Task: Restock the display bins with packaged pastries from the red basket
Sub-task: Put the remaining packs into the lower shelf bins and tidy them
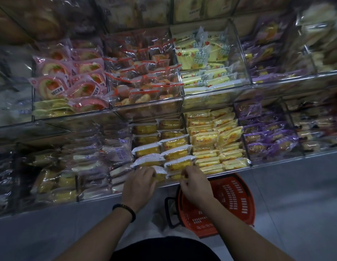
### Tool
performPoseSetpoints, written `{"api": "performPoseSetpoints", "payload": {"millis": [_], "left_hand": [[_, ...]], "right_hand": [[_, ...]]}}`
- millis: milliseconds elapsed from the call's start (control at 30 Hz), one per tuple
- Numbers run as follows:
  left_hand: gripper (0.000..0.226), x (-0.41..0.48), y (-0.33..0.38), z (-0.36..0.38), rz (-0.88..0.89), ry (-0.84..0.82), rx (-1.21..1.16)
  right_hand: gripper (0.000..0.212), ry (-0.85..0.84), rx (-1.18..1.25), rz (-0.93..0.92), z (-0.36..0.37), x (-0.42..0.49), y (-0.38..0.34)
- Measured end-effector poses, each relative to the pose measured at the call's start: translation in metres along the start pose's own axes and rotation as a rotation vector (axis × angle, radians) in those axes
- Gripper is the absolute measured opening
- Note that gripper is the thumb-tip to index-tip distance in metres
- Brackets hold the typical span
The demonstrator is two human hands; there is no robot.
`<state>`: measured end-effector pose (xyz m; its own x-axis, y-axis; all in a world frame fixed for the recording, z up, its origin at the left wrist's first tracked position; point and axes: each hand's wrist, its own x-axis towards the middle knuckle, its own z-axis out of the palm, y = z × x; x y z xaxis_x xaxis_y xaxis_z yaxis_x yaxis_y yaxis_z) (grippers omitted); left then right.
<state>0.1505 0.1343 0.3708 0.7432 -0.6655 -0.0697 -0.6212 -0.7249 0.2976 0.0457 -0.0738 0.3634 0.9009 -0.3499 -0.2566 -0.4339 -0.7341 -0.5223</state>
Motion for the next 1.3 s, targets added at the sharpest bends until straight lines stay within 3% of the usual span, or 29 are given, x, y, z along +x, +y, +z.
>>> {"api": "performPoseSetpoints", "payload": {"millis": [133,267,400,533,767,833,933,1067,1200,1300], "left_hand": [[0.027,-0.024,-0.006,0.006,0.015,-0.020,-0.015],[0.046,-0.026,-0.023,0.007,0.058,-0.067,-0.009],[0.063,-0.009,-0.038,0.002,0.086,-0.132,-0.034],[0.064,0.018,-0.041,-0.003,0.098,-0.136,-0.020],[0.056,0.037,-0.052,0.010,0.129,-0.167,-0.098],[0.038,0.030,-0.056,0.008,0.128,-0.083,-0.229],[0.018,0.019,-0.065,0.003,-0.038,0.139,-0.379],[0.030,0.012,-0.081,0.003,-0.159,0.080,-0.377],[0.040,0.018,-0.087,0.001,-0.202,0.031,-0.427],[0.043,0.020,-0.095,0.001,-0.192,0.025,-0.402]], "right_hand": [[0.023,-0.067,0.019,-0.028,0.012,-0.012,-0.025],[0.038,-0.229,0.056,-0.080,0.034,-0.009,-0.063],[0.059,-0.142,0.009,-0.049,0.049,0.000,-0.090],[0.085,-0.145,-0.103,0.059,0.050,0.012,-0.099],[0.063,-0.069,-0.284,0.055,0.057,0.024,-0.106],[0.061,-0.065,-0.321,0.057,0.059,0.022,-0.106],[0.067,-0.063,-0.369,0.069,0.058,0.017,-0.107],[0.063,-0.076,-0.456,0.034,0.054,0.016,-0.108],[0.074,-0.082,-0.509,0.005,0.049,0.020,-0.103],[0.060,-0.103,-0.555,-0.071,0.046,0.019,-0.096]]}}
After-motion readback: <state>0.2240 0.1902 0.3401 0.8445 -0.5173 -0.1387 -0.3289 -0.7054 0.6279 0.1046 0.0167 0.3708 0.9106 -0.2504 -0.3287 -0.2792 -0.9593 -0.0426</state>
